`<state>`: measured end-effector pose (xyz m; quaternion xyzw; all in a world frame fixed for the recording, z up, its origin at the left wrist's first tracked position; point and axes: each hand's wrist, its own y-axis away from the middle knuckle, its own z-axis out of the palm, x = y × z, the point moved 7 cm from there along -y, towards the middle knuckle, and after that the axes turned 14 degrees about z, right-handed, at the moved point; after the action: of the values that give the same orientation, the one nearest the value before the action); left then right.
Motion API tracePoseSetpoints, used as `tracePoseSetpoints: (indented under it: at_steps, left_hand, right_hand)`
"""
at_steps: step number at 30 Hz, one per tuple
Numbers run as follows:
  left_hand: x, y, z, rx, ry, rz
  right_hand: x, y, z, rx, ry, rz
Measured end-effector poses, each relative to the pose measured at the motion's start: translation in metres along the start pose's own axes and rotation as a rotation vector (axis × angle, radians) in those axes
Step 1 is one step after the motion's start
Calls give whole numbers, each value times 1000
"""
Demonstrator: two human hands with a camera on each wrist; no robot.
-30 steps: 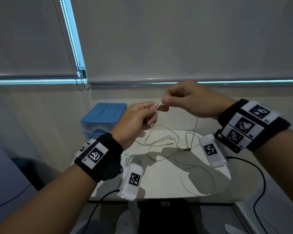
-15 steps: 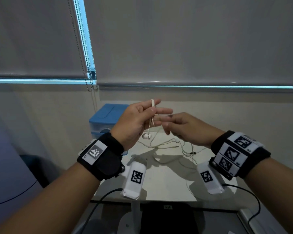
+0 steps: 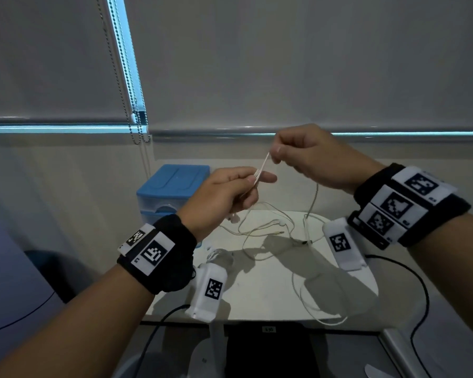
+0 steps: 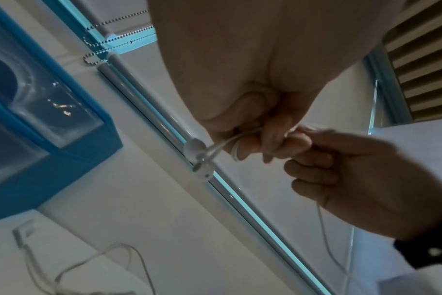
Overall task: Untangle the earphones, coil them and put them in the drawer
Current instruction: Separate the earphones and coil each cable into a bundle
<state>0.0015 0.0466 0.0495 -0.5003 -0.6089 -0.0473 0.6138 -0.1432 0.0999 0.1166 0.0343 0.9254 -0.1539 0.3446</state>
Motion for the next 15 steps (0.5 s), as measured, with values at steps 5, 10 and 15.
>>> tracePoseSetpoints:
  at_steps: [5,10,15]
  left_hand:
    - [13,-5,-4,54,203,15]
    - [12,-9,-16,236,333,9]
    - [10,-8,-17,211,50,32]
  right_hand:
    - [39,-4,26,-77,-118,159]
    - [31,23,72,-362,-50,101]
    - [-8,35,60,-445,58,-16]
